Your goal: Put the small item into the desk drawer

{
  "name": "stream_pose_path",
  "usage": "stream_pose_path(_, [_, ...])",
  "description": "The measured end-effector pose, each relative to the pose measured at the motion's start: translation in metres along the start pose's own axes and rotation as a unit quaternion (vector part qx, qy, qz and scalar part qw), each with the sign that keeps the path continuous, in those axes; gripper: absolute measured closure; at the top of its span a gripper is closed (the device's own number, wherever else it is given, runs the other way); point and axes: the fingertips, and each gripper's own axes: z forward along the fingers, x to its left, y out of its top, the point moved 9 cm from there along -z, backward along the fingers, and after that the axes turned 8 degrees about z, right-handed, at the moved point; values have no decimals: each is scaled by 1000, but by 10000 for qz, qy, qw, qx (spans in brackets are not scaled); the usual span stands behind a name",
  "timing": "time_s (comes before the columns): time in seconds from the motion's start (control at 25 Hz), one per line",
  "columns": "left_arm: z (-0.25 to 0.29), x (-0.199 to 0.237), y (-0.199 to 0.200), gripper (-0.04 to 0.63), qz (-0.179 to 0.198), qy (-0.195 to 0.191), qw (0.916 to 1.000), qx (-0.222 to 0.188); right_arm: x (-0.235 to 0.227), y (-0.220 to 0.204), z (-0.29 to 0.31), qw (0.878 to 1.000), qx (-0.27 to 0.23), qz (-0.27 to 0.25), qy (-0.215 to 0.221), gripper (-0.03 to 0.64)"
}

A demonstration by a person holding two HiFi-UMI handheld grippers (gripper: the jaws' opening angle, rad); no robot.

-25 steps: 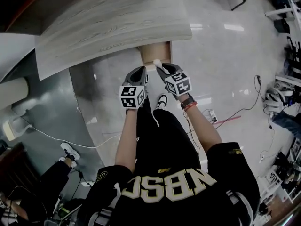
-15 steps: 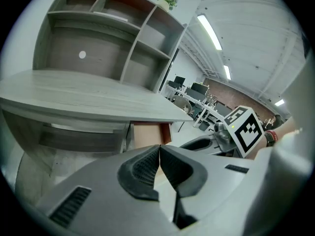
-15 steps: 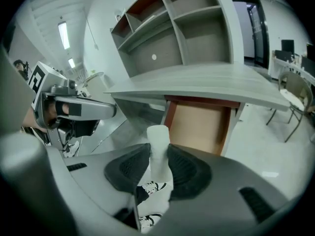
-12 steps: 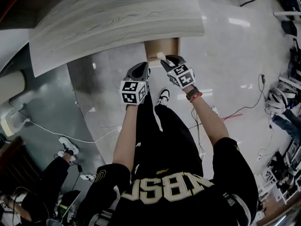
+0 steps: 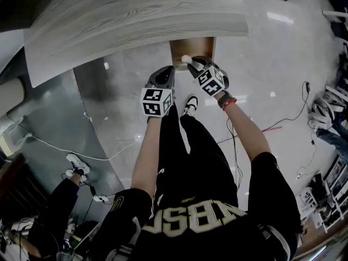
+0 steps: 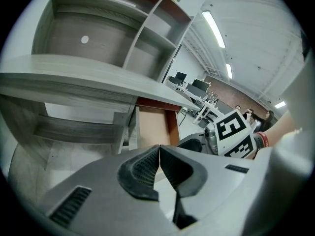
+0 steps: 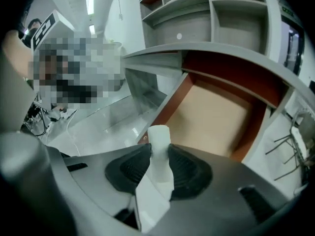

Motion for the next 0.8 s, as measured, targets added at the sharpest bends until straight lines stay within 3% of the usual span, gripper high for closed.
stream_pose_path(0.4, [8, 16, -17, 578, -185, 43, 9998, 99, -10, -9, 48, 9956, 500, -777, -184, 505])
stream_pose_path(0.8, [8, 26, -21, 578, -272, 90, 9995, 121, -18, -13, 72, 9932, 812, -815, -182, 489])
